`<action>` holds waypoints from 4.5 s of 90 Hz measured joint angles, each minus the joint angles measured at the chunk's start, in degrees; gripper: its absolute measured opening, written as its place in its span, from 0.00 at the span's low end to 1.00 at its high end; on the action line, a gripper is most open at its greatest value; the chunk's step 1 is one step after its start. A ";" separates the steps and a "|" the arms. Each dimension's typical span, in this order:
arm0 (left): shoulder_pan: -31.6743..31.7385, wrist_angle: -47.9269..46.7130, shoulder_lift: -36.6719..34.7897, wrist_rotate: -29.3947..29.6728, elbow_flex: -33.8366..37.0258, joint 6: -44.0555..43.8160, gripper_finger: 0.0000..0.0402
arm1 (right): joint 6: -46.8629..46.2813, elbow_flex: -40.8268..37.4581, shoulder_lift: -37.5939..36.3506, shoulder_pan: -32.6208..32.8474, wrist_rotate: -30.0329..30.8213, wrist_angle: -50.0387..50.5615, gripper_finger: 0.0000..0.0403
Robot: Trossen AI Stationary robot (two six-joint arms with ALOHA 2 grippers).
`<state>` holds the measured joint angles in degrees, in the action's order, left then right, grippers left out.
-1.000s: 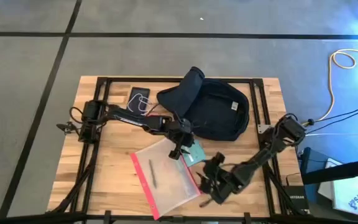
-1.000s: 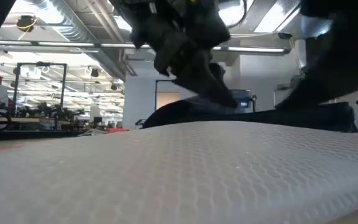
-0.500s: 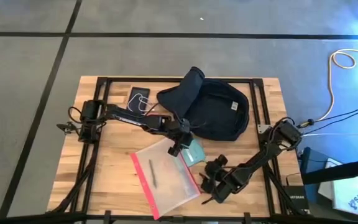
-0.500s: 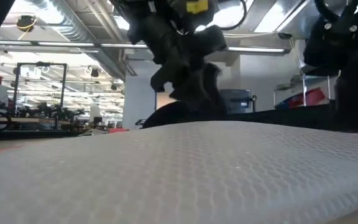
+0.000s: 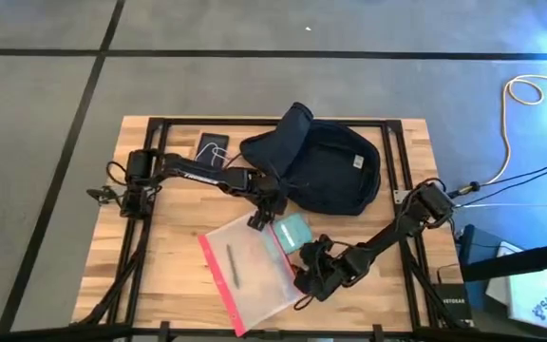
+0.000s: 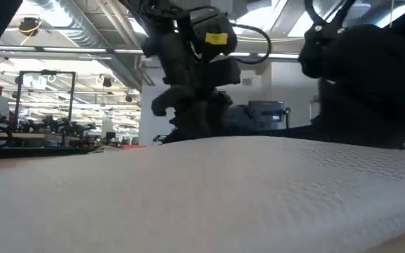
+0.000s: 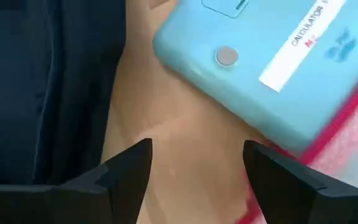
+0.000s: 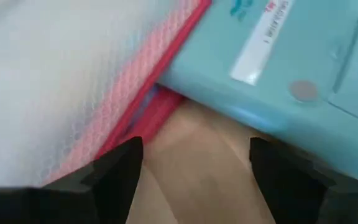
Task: Unpack backpack
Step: Remove the blue calculator from the transparent zip bag
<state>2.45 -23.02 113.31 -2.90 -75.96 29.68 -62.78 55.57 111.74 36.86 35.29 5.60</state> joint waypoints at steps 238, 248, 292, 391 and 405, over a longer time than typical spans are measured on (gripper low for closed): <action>-2.52 -5.14 -3.12 18.01 0.00 5.27 0.59 | 18.48 0.00 -1.92 -11.17 18.21 -13.68 0.68; -2.60 -9.07 -3.32 19.01 0.00 5.23 0.59 | 20.19 0.00 -1.92 -11.29 20.40 -14.30 0.68; -2.44 -16.43 -10.80 23.27 0.02 2.33 0.59 | 29.09 0.00 -1.95 -16.55 19.94 -16.95 0.68; -2.16 -1.81 -15.95 11.61 15.36 -5.11 0.59 | 35.94 -0.07 -4.79 -9.85 5.97 -2.65 0.68; -0.73 -1.27 -15.97 9.66 17.01 -5.58 0.59 | 32.67 -1.29 -4.79 -8.58 7.63 -0.63 0.68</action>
<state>1.72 -24.29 97.35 6.76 -58.95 24.10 -30.12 54.28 106.96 28.28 42.92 4.97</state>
